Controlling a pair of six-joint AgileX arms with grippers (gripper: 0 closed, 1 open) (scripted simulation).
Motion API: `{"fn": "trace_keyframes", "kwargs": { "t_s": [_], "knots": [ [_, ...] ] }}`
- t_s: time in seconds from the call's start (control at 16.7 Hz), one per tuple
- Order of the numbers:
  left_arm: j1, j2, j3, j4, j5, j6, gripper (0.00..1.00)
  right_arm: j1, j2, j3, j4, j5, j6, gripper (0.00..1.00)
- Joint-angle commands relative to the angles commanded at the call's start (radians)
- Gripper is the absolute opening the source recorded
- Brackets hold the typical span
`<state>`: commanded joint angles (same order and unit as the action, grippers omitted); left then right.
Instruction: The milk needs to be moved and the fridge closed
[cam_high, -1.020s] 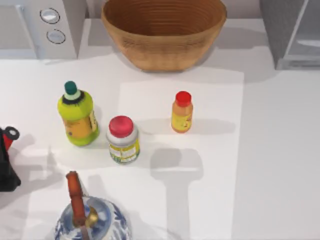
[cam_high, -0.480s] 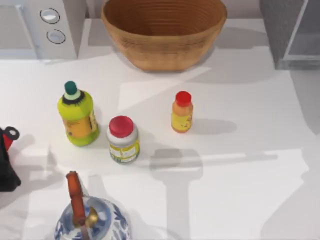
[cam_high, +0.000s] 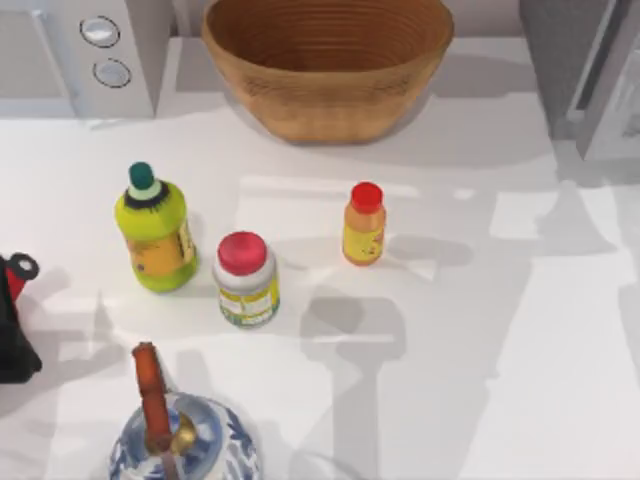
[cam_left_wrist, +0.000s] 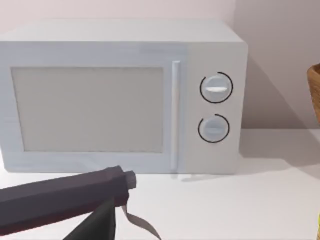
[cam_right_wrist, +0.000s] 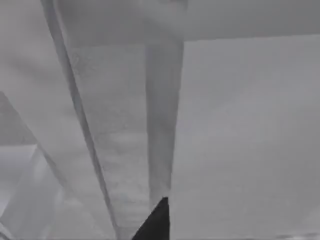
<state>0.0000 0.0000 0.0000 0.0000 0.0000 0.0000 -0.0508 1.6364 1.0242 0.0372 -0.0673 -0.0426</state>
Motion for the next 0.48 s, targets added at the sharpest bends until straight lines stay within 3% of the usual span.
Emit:
{"fn": "trace_keyframes", "kwargs": {
  "t_s": [0.48],
  "knots": [
    [0.0,0.0,0.0,0.0,0.0,0.0,1.0,0.011,0.006,-0.011,0.012,0.034,0.023,1.0]
  ]
}}
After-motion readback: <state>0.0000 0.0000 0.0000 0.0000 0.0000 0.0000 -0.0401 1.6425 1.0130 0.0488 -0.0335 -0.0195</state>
